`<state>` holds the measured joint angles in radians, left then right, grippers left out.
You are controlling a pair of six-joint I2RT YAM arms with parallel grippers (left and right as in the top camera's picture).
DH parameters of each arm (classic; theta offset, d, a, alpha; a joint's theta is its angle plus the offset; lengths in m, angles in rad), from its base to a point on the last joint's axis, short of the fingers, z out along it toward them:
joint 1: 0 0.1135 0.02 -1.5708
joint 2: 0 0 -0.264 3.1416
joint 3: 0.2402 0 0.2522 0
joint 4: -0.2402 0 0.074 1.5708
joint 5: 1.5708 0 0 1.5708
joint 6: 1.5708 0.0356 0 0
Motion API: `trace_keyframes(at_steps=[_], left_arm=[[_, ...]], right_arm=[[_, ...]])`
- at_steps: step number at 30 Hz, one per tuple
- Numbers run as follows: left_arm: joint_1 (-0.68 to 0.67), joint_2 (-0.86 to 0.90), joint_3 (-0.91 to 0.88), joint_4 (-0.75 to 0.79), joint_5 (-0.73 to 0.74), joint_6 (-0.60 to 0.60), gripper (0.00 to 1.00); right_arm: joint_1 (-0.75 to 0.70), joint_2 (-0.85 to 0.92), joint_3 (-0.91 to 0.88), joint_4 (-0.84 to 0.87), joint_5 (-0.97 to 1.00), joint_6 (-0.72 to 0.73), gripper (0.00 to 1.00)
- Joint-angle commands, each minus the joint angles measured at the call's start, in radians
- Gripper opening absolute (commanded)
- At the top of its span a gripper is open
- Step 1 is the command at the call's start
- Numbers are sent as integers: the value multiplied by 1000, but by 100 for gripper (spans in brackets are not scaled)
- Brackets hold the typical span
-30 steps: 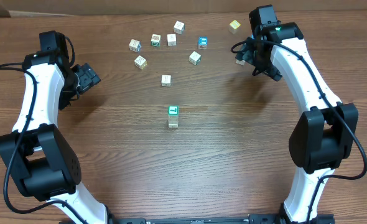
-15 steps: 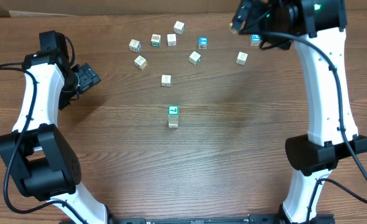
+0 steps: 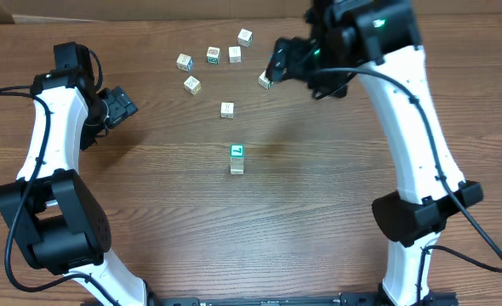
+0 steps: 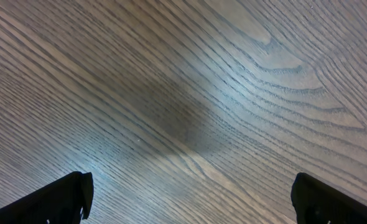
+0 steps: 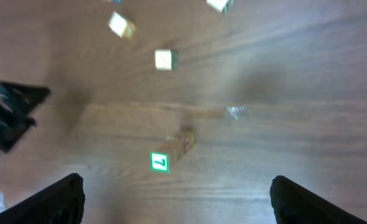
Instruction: Form a tower
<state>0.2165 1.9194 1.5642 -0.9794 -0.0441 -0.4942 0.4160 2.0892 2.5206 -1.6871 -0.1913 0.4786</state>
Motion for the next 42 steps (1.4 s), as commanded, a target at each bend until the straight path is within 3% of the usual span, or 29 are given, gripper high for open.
trace_keyframes(at_steps=[1, 10, 13, 25, 31, 34, 36, 37, 42], left_arm=[[-3, 5, 8, 0, 0, 12, 100], [-3, 5, 8, 0, 0, 12, 99], [-3, 5, 8, 0, 0, 12, 100], [-3, 5, 8, 0, 0, 12, 100], [-3, 5, 8, 0, 0, 12, 100], [-3, 5, 8, 0, 0, 12, 100], [-3, 5, 8, 0, 0, 12, 100], [-3, 5, 8, 0, 0, 12, 100], [-3, 5, 8, 0, 0, 12, 99]], right_arm=[[66, -2, -75, 11, 93, 85, 93], [150, -2, -153, 151, 74, 100, 88], [189, -2, -199, 165, 132, 171, 87], [303, -2, -591, 420, 217, 318, 87], [325, -2, -676, 496, 234, 320, 87], [341, -2, -682, 502, 296, 333, 89], [344, -2, -682, 510, 303, 327, 100], [343, -2, -681, 526, 297, 325, 100], [340, -2, -678, 576, 161, 220, 88]])
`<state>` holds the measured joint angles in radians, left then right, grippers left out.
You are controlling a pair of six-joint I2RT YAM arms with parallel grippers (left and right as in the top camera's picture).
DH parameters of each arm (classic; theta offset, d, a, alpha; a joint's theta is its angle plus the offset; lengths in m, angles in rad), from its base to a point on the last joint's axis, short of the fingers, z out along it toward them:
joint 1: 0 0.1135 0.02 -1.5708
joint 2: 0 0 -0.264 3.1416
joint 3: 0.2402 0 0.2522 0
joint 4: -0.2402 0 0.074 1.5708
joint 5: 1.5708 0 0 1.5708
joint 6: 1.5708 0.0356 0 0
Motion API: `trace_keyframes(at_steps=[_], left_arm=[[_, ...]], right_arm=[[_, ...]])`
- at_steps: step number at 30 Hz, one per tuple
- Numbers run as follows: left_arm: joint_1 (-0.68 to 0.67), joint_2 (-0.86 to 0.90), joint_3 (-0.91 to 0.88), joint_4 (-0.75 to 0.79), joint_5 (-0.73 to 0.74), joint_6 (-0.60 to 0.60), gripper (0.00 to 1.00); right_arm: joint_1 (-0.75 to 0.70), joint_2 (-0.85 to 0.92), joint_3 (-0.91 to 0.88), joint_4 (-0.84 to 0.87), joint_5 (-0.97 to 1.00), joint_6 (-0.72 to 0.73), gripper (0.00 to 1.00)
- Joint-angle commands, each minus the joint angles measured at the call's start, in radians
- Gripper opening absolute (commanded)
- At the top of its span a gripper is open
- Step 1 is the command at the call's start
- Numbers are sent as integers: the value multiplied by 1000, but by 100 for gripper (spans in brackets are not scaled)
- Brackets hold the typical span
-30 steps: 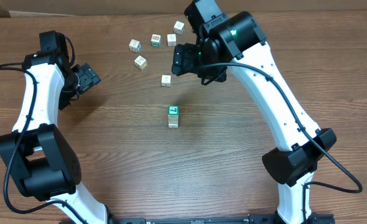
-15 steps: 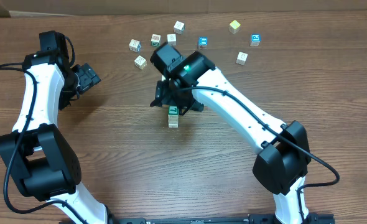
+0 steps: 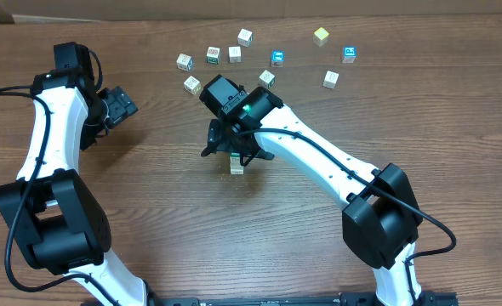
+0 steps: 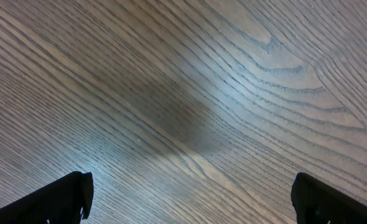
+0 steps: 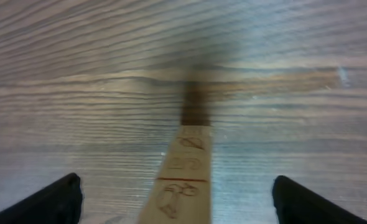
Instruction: Form a tower
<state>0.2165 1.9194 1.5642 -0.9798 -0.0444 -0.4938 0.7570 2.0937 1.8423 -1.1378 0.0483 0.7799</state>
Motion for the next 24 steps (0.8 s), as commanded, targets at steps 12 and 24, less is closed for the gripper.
trace_keyframes(at_steps=[12, 24], left_arm=[[-3, 5, 8, 0, 1, 11, 100], [-3, 5, 8, 0, 1, 11, 99]], right_arm=[[42, -6, -11, -1, 53, -13, 86], [45, -5, -89, 52, 66, -13, 79]])
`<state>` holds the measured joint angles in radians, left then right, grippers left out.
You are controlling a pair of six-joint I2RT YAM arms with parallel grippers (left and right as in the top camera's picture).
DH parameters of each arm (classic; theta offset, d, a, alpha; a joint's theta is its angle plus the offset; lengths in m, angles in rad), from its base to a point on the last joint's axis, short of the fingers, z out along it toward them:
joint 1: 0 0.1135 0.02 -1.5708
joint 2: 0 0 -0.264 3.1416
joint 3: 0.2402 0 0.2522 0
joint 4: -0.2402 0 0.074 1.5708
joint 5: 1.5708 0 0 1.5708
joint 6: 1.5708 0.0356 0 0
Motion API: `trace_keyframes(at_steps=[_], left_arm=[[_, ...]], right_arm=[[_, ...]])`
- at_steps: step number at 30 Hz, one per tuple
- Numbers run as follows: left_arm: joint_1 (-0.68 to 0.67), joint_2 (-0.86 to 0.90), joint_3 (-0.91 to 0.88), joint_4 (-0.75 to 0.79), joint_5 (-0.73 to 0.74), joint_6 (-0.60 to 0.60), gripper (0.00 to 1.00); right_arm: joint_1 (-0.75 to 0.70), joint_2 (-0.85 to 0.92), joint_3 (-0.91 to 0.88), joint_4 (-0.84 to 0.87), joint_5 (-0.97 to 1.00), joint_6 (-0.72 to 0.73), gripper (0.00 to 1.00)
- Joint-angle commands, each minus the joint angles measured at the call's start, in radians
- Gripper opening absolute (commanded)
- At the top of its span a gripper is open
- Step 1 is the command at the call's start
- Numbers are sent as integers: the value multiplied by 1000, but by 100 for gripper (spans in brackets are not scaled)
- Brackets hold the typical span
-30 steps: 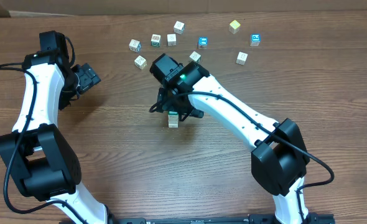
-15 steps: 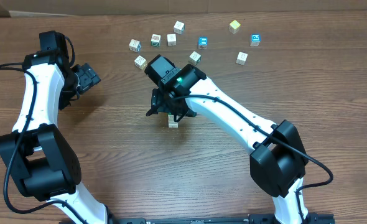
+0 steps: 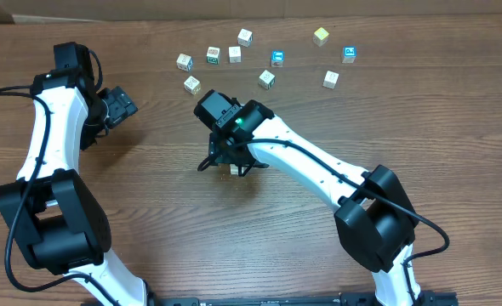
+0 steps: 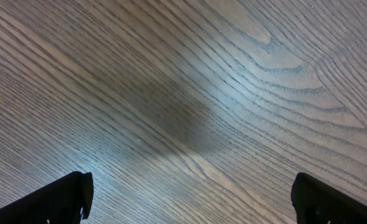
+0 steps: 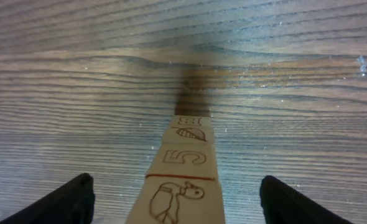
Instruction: Form a tower
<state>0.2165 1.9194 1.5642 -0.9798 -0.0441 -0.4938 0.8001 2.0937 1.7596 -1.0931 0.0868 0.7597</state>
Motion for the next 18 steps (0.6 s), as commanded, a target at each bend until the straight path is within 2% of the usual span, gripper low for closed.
trace_keyframes(at_steps=[1, 8, 18], left_arm=[[-3, 5, 8, 0, 0, 11, 100], [-3, 5, 8, 0, 0, 11, 100], [-3, 5, 8, 0, 0, 11, 100]], right_arm=[[2, -5, -6, 7, 40, 7, 76], [13, -5, -6, 8, 90, 11, 69], [26, -4, -7, 5, 104, 10, 70]])
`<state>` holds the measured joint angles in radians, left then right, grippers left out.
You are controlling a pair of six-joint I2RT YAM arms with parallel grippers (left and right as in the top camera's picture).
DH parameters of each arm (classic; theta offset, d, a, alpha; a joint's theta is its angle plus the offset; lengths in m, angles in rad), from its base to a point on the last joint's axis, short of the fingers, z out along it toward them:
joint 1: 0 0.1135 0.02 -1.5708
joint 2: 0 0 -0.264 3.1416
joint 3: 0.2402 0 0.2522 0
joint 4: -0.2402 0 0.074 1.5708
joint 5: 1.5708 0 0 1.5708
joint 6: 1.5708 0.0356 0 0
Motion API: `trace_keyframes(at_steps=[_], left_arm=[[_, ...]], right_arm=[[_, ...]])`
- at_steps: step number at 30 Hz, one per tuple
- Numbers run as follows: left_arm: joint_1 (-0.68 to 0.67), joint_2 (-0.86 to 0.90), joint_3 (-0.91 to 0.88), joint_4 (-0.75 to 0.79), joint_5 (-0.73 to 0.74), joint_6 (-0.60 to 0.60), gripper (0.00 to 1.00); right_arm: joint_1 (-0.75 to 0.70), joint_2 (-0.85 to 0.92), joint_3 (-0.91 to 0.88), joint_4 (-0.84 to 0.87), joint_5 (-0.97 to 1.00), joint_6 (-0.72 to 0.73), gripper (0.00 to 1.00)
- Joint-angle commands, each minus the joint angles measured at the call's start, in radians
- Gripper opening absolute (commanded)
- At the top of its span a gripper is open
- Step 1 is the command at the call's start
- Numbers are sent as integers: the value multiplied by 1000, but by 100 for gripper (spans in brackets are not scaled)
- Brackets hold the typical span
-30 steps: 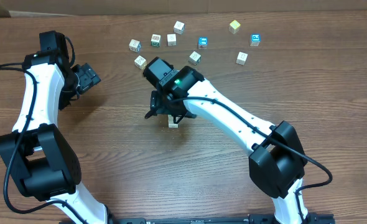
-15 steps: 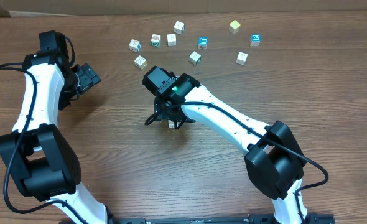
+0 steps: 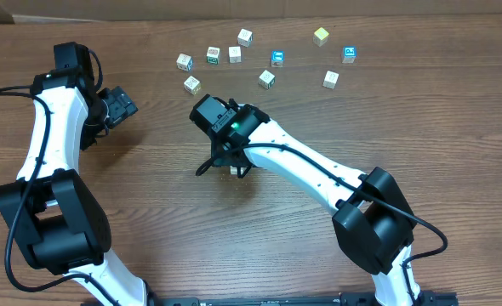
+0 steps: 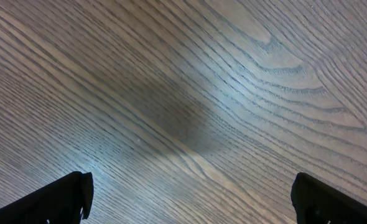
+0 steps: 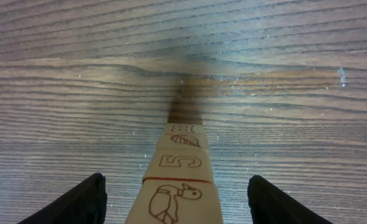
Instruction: Form a tower
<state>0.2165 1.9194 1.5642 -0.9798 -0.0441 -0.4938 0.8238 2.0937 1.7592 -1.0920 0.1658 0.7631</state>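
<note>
A slim tower of wooden picture blocks stands at mid table; its side shows a duck, a 5 and a leaf. My right gripper is open and straddles the tower, with each of its dark fingers well clear of the block sides. In the overhead view the right gripper covers the tower. My left gripper hangs open at the far left over bare wood, and its wrist view shows only the left gripper and wood grain.
Several loose blocks lie across the back of the table, among them a plain block, a blue-faced block, a yellow block and another plain block. The right arm's forearm slants over the table.
The right gripper's fingers stand a little nearer the tower's sides than before, and remain off it. The tower stands as it did. The left arm has not moved.
First my right gripper was open at the back among the loose blocks, with the tower, a green 7 on top, standing alone at mid table. Then it was above the tower. Then it sat lower with the tower between its fingers, as now.
</note>
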Motion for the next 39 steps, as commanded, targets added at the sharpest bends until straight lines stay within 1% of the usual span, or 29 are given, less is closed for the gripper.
trace_keyframes(at_steps=[1, 5, 6, 9, 27, 32, 39], left_arm=[[-3, 5, 8, 0, 0, 11, 100], [-3, 5, 8, 0, 0, 11, 99], [-3, 5, 8, 0, 0, 11, 100], [-3, 5, 8, 0, 0, 11, 99], [-3, 5, 8, 0, 0, 11, 99], [-3, 5, 8, 0, 0, 11, 100], [-3, 5, 8, 0, 0, 11, 100]], right_arm=[[2, -4, -6, 3, 25, 7, 70], [2, -4, -6, 3, 24, 7, 71], [2, -4, -7, 3, 24, 6, 73], [2, -4, -24, 13, 25, 6, 75], [2, -4, -97, 98, 25, 2, 73], [2, -4, -98, 109, 25, -5, 67], [2, -3, -116, 127, 25, -5, 67]])
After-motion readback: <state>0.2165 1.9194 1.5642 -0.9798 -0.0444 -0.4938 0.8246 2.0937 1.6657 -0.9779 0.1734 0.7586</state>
